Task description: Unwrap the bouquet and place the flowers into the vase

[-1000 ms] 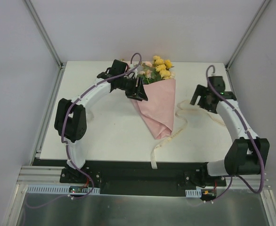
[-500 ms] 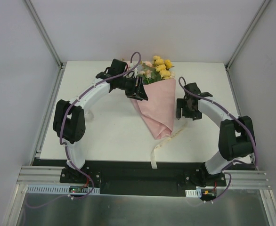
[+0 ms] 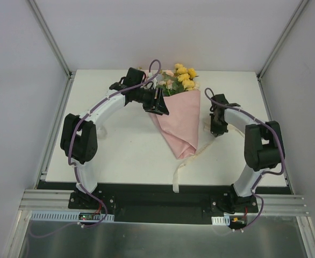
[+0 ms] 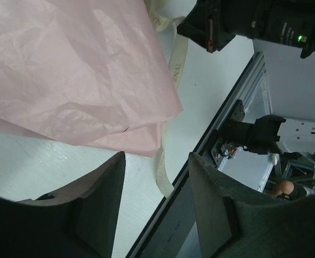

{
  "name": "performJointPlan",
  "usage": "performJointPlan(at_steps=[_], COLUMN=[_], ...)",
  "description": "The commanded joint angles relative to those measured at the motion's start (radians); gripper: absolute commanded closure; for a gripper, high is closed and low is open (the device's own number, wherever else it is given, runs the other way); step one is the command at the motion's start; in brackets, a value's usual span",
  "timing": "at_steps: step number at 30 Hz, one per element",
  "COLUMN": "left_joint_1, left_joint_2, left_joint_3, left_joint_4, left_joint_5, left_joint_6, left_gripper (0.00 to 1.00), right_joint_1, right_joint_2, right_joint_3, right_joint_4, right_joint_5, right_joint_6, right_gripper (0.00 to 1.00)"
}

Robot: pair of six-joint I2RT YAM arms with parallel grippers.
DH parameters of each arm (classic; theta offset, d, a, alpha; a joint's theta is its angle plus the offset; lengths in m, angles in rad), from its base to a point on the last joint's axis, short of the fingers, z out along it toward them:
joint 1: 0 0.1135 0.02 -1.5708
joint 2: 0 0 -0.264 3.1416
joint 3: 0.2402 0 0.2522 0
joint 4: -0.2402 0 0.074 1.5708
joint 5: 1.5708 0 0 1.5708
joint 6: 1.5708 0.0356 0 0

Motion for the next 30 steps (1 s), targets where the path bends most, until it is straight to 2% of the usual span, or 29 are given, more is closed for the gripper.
performJointPlan(at_steps=[1,5,6,9,14,20,21,22,24,26,30], left_joint_1=[-0.005,-0.005,-0.005,-0.005,-0.005,0.0,-0.002,-0.002,-0.002,-0.002,-0.002], left_joint_2=[-0.048,-0.046,-0.048,-0.057,-0.066,-0.081,-0.083,-0.083,-0.083,-0.082,-0.091], left_joint_3=[-0.011,-0.012,-0.012,-0.012,-0.015,-0.04,-0.041,-0.041,-0.04,-0.04,-0.038], left_joint_4=[0.013,0.013,0.015,0.015,0.018,0.02,0.018,0.02,0.018,0.02,0.018], left_joint_5=[0.028,0.028,0.03,0.031,0.03,0.002,0.001,0.002,0.004,0.008,0.018], left_joint_6=[-0.013,-0.015,-0.016,-0.019,-0.018,-0.004,-0.001,-0.001,0.001,-0.002,-0.007], left_gripper=[0.51,0.51,0.51,0.51,0.51,0.51,0.5,0.51,0.51,0.5,0.5], right_joint_1=[-0.114,-0.232,-0.287,-0.343,-0.384,-0.401,-0.403,-0.403,-0.398,-0.375,-0.239], right_joint_2=[-0.068,-0.19,-0.21,-0.247,-0.223,-0.205,-0.2,-0.195,-0.159,-0.14,-0.149], right_joint_3=[0.056,0.085,0.094,0.164,0.321,0.375,0.381,0.381,0.399,0.381,0.281], right_joint_4=[0.006,-0.014,-0.017,-0.034,-0.083,-0.08,-0.082,-0.085,-0.132,-0.148,-0.071], right_joint_5=[0.122,0.169,0.178,0.205,0.245,0.29,0.273,0.192,0.076,-0.008,-0.003], right_joint_6=[0.03,0.061,0.047,-0.014,-0.083,-0.1,-0.096,-0.088,-0.056,-0.031,-0.011], right_gripper=[0.99,0.99,0.99,0.99,0.99,0.97,0.87,0.76,0.49,0.44,0.36])
